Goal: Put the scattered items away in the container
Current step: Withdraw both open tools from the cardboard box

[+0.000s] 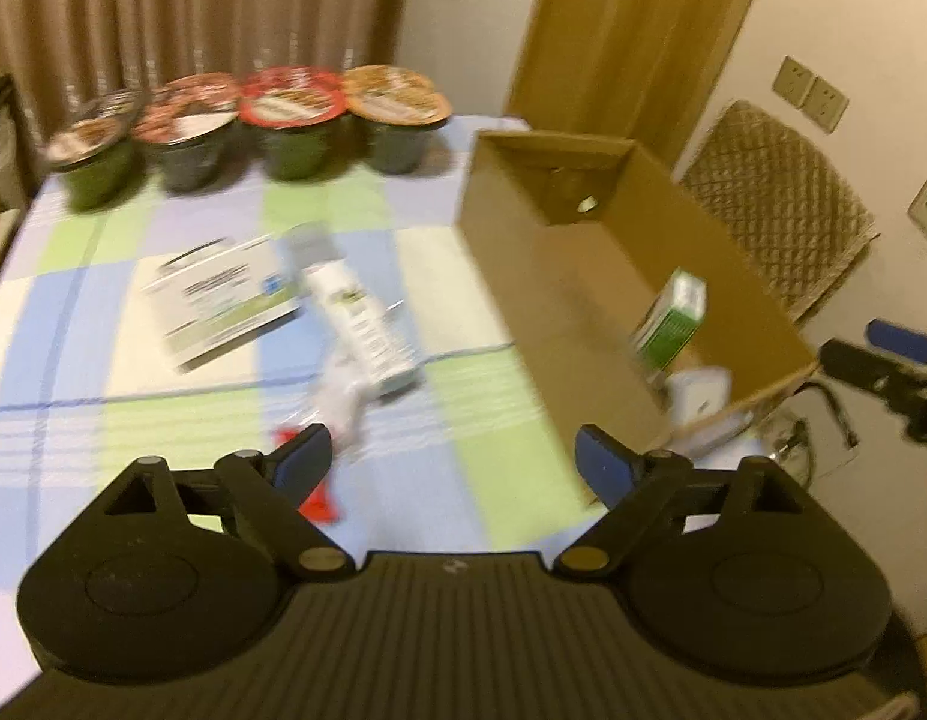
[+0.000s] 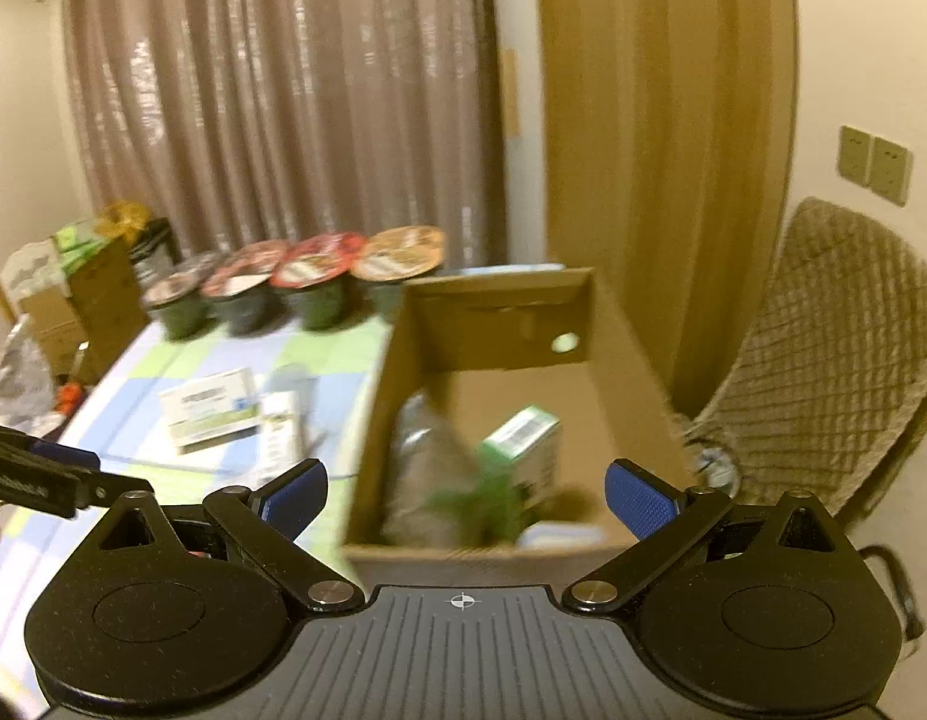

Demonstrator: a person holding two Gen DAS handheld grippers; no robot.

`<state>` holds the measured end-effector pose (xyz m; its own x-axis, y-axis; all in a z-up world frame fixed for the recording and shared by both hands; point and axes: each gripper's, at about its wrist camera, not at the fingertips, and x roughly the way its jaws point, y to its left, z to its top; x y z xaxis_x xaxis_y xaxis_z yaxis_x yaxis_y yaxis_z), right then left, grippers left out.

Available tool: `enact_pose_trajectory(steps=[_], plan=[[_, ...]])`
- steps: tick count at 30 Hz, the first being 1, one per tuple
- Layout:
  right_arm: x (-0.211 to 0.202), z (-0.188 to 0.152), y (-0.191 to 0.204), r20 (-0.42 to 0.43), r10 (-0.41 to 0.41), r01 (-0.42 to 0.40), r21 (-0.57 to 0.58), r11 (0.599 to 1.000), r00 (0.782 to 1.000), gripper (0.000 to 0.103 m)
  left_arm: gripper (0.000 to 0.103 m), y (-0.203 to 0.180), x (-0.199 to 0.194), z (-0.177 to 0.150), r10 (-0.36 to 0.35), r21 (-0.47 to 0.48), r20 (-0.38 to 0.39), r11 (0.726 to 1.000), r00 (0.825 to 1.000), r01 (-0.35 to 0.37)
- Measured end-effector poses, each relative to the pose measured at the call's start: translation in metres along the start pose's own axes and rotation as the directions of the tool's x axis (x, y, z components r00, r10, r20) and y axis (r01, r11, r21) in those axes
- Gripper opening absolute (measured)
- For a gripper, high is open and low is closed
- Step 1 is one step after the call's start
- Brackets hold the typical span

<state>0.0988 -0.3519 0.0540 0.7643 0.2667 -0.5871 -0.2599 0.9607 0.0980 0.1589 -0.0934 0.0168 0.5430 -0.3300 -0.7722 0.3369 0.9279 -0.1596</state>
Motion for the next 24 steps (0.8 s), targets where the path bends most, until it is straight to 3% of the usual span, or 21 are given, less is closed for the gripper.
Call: enact_pose_trajectory(steps=[4, 12, 24], plan=[[-0.003, -0.016, 0.034, -0.032, 0.056, -0.057, -0.013, 0.998, 0.998, 0.103, 0.086, 0.03, -0.021, -0.031, 0.058, -0.018, -0.018, 0.998, 0.998, -0.058], [0.008, -0.047, 0.084, -0.118, 0.111, -0.115, -0.028, 0.993, 0.987, 0.103, 0.087, 0.078, -0.049, -0.079, 0.1, -0.086, -0.043, 0.991, 0.994, -0.103], [0.044, -0.057, 0.117, -0.192, 0.142, -0.161, -0.088, 0.983, 0.971, 0.103, 0.086, 0.094, -0.015, -0.095, 0.059, -0.063, -0.076, 0.996, 0.995, -0.064]])
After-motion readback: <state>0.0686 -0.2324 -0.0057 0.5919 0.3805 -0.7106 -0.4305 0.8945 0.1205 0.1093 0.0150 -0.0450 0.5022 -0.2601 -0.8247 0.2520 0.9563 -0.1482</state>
